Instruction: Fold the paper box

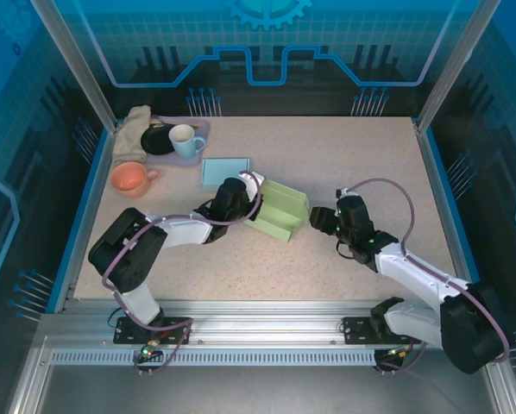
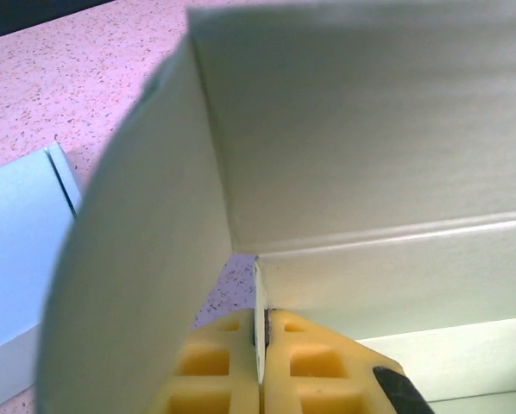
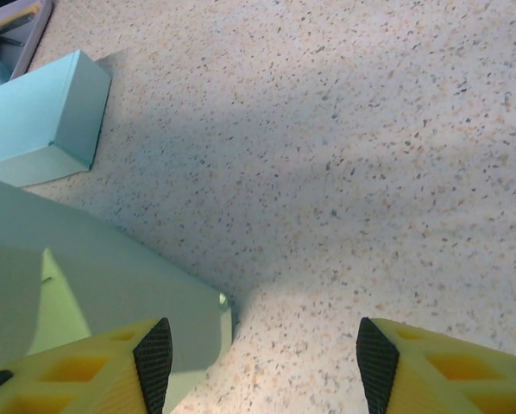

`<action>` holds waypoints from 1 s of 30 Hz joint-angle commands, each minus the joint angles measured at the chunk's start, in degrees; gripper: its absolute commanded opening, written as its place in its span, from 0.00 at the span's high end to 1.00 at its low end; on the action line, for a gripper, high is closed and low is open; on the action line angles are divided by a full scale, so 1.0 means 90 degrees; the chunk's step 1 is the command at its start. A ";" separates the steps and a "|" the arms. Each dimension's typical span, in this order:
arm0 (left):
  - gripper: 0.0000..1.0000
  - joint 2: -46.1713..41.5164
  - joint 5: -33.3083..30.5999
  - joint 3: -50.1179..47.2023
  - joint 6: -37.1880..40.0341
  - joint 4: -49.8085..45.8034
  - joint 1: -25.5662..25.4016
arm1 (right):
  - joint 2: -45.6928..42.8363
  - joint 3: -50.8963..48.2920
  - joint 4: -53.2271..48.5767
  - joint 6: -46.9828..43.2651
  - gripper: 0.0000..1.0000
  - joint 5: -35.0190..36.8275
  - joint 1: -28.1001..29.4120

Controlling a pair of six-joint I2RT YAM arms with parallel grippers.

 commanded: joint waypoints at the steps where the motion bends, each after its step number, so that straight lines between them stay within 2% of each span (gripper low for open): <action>1: 0.95 -0.0268 -0.0082 -0.0305 -0.0090 0.0131 0.0055 | -0.0103 -0.0049 -0.0109 0.0174 0.39 0.0301 0.0188; 9: 0.95 -0.0623 -0.0159 -0.0767 -0.0124 0.0561 0.0052 | 0.0529 0.0240 -0.0061 0.0074 0.39 0.0389 0.0519; 17: 0.95 -0.0610 -0.0294 -0.0587 -0.0301 0.0369 0.0057 | 0.0805 0.0396 0.0024 0.0104 0.39 0.0307 0.0893; 30: 0.95 -0.0614 0.0061 -0.0572 -0.0502 0.0422 0.0051 | 0.1163 0.0962 0.0131 0.0104 0.40 0.0101 0.1388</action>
